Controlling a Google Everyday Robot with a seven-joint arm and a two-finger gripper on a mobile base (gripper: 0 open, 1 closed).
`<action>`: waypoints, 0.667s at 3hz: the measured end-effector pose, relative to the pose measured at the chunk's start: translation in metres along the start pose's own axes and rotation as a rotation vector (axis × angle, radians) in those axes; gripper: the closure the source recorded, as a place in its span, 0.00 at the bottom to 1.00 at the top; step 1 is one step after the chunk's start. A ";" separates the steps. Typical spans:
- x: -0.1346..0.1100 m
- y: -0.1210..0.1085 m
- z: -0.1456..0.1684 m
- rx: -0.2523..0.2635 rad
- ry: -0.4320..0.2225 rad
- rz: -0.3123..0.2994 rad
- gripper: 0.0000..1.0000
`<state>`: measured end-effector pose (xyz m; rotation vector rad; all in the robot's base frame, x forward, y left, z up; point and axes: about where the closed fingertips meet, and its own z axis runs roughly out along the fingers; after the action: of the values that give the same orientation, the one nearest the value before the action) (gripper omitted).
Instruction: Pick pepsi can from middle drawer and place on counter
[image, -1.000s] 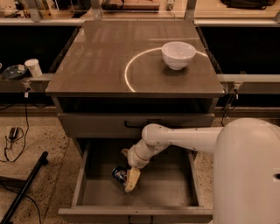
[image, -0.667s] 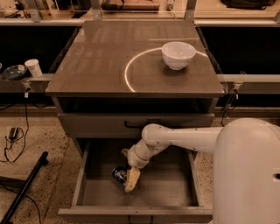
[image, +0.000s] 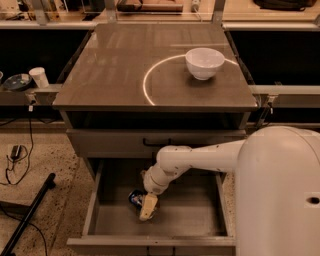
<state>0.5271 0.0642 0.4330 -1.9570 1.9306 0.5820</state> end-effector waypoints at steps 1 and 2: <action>0.009 -0.004 -0.006 0.076 0.116 -0.001 0.00; 0.006 0.001 0.005 0.064 0.161 0.026 0.00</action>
Offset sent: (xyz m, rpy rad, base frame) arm 0.0041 -0.0095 0.0014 -0.0965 -0.0608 -0.0309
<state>0.5255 0.0620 0.4256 -1.9960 2.0457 0.3749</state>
